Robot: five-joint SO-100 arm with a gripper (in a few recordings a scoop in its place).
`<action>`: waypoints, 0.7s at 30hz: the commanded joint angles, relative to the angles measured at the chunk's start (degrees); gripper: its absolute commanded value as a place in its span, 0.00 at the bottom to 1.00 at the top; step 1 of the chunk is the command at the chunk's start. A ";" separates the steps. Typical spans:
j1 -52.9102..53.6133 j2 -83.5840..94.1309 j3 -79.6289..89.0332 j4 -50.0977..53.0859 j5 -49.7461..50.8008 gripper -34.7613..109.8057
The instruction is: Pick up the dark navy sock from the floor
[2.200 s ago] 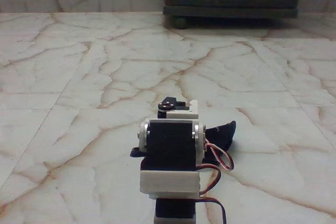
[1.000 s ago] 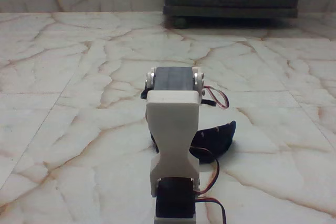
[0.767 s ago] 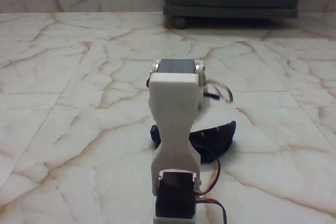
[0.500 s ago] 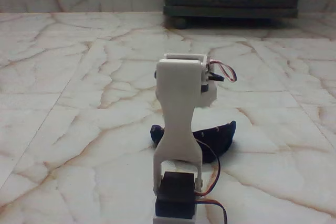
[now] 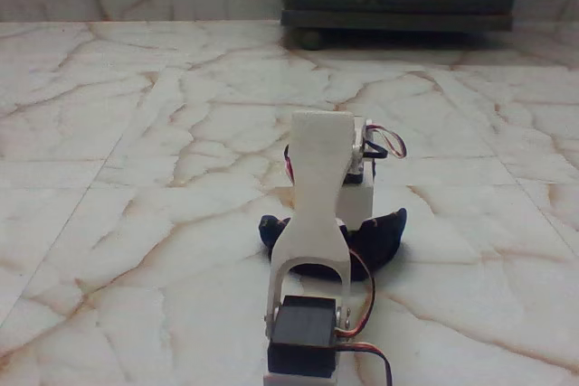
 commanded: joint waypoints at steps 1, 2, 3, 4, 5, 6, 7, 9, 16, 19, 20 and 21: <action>0.00 0.18 -2.20 1.14 2.46 0.29; 0.00 -0.62 -2.81 0.62 1.32 0.29; 0.00 -2.29 -4.22 -0.26 0.62 0.29; -0.09 -4.04 -6.24 -0.26 -0.35 0.29; -0.44 -6.06 -8.35 -0.26 -1.49 0.29; -0.62 -8.00 -10.20 0.18 -2.20 0.29; -0.70 -10.11 -11.69 0.53 -2.72 0.29; -0.70 -14.33 -14.06 0.26 -3.78 0.29; -0.79 -21.36 -16.87 -5.19 -11.51 0.25; -0.88 -20.13 -16.26 -5.01 -11.51 0.24; -0.88 -18.81 -15.03 -5.19 -11.87 0.24; -1.05 -16.61 -12.13 -5.36 -12.48 0.24</action>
